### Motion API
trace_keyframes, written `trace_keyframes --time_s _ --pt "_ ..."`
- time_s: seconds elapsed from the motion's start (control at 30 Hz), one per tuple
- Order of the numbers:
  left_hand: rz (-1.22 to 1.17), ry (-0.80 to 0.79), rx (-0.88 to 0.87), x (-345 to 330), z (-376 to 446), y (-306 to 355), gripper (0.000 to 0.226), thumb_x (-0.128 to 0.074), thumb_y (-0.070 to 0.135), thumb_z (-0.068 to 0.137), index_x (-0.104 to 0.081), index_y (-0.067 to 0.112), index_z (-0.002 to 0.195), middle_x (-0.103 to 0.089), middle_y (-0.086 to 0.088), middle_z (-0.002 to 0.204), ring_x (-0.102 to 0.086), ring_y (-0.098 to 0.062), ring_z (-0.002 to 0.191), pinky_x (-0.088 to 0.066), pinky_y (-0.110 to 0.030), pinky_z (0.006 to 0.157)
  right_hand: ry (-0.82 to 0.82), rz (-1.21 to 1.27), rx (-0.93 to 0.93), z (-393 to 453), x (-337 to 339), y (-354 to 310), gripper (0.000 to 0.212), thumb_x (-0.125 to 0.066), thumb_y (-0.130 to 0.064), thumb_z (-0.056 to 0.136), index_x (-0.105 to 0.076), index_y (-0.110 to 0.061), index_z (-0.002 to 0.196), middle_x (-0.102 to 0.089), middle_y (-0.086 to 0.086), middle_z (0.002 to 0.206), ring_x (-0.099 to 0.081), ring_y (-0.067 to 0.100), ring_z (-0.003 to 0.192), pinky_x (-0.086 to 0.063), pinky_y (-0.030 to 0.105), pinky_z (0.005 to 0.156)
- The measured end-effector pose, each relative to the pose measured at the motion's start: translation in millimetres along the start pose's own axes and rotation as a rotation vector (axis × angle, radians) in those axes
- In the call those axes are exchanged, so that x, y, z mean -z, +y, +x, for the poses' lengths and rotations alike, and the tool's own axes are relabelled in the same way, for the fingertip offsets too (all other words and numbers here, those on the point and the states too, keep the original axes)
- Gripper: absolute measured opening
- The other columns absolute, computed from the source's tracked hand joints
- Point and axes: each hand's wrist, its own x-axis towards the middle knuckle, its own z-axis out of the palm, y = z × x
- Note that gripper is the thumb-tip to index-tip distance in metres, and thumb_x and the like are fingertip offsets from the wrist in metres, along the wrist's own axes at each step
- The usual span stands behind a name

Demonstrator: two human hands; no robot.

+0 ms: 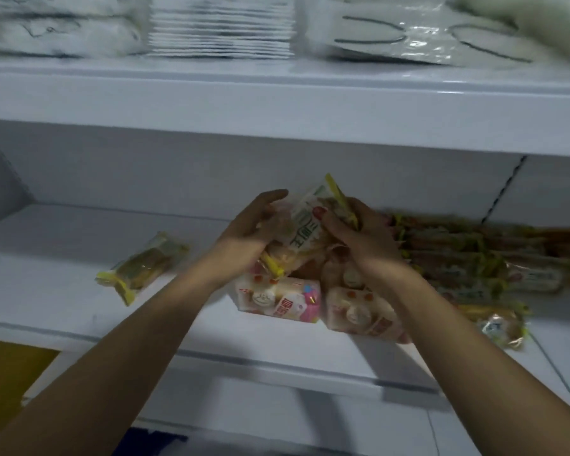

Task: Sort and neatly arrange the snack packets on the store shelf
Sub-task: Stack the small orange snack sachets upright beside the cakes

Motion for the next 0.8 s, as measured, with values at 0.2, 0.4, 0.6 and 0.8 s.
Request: trace_keyframes --time_s 0.2,0.4,0.6,0.8 --pt "-0.103 -0.13 -0.026 -106.7 26.0 40.9 0.061 -0.077 0.009 0.089 -0.052 0.025 0.142 -0.07 -0.011 0.116 -0.07 -0.005 0.101 -0.06 -0.032 0.085 0.127 0.168 -0.009 -33.1 122.0 -6.0 0.035 -0.08 -0.036 0.085 -0.068 -0.022 0.115 -0.076 0.008 0.112 -0.073 0.03 0.105 -0.057 0.059 0.093" --pt "-0.332 -0.032 -0.024 -251.2 41.8 83.6 0.069 -0.077 -0.006 0.083 -0.05 0.02 0.14 -0.068 0.002 0.112 -0.072 -0.004 0.095 -0.059 -0.023 0.074 0.092 0.146 0.025 -75.9 228.6 0.1 0.036 -0.077 -0.025 0.088 -0.065 -0.022 0.122 -0.076 0.004 0.115 -0.073 0.025 0.107 -0.059 0.044 0.091" --pt "-0.431 -0.025 0.137 -325.4 67.3 114.6 0.076 -0.087 0.039 0.069 -0.054 0.035 0.137 -0.074 -0.003 0.117 -0.072 -0.022 0.107 -0.056 -0.046 0.097 -0.047 -0.049 -0.129 -92.9 329.3 12.6 0.06 -0.07 -0.016 0.077 -0.06 -0.031 0.134 -0.074 -0.002 0.112 -0.072 0.013 0.093 -0.055 0.024 0.074" --pt "0.15 -0.135 0.063 -345.2 83.6 117.6 0.048 -0.081 0.036 0.084 -0.063 0.029 0.128 -0.068 0.004 0.121 -0.066 -0.015 0.111 -0.054 -0.04 0.101 0.07 -0.221 -0.107 -85.4 407.4 18.8 0.035 -0.082 -0.025 0.086 -0.069 -0.026 0.118 -0.076 -0.008 0.109 -0.073 0.006 0.096 -0.06 0.026 0.083"
